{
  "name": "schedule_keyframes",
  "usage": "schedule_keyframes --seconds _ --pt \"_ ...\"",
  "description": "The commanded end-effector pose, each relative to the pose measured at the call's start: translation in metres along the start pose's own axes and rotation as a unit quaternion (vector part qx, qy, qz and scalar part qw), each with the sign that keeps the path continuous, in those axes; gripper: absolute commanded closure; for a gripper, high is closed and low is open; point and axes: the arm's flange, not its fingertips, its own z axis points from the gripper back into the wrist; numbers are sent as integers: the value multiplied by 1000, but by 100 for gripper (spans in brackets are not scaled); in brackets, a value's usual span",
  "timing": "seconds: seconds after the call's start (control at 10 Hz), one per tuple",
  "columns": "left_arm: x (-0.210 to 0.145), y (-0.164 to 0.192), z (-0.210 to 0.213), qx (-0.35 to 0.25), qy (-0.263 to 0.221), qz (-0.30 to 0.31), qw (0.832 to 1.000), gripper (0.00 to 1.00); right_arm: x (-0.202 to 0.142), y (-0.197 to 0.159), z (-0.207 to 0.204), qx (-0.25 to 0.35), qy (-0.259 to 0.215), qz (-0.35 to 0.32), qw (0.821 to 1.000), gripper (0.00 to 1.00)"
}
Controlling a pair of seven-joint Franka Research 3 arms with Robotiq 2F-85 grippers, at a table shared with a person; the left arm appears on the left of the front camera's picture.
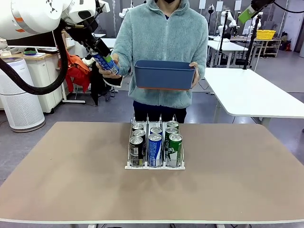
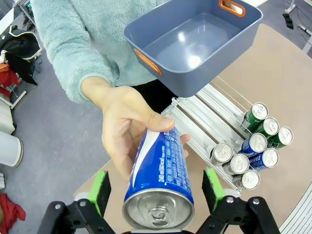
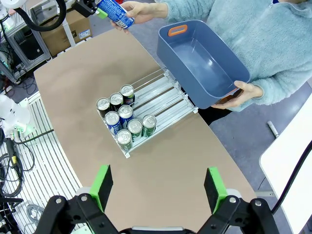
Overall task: Fill the beverage cans into the dispenser.
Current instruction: Pick up the Ionic drink handed by the human.
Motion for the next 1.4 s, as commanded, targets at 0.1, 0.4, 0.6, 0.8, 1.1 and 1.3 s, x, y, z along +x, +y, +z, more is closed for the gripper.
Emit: schedule_keyframes --seconds 0.1,0.4,0.6,0.8,1.1,1.3 --pt "1 -2 0 -3 -1 -1 1000 60 1 3 -2 1 -4 -7 1000 0" --pt "1 0 2 3 10 6 1000 100 1 3 -2 1 -4 -7 1000 0" --pt "0 -1 3 4 17 10 1000 98 1 3 -2 1 -4 -7 1000 0" --pt "0 -2 4 9 21 14 1000 100 1 3 -2 1 -4 -7 1000 0" --pt "1 -2 5 2 25 11 1000 100 1 3 -2 1 -4 -7 1000 0" --pt "1 -2 1 3 10 11 1000 98 1 3 -2 1 -4 -7 1000 0"
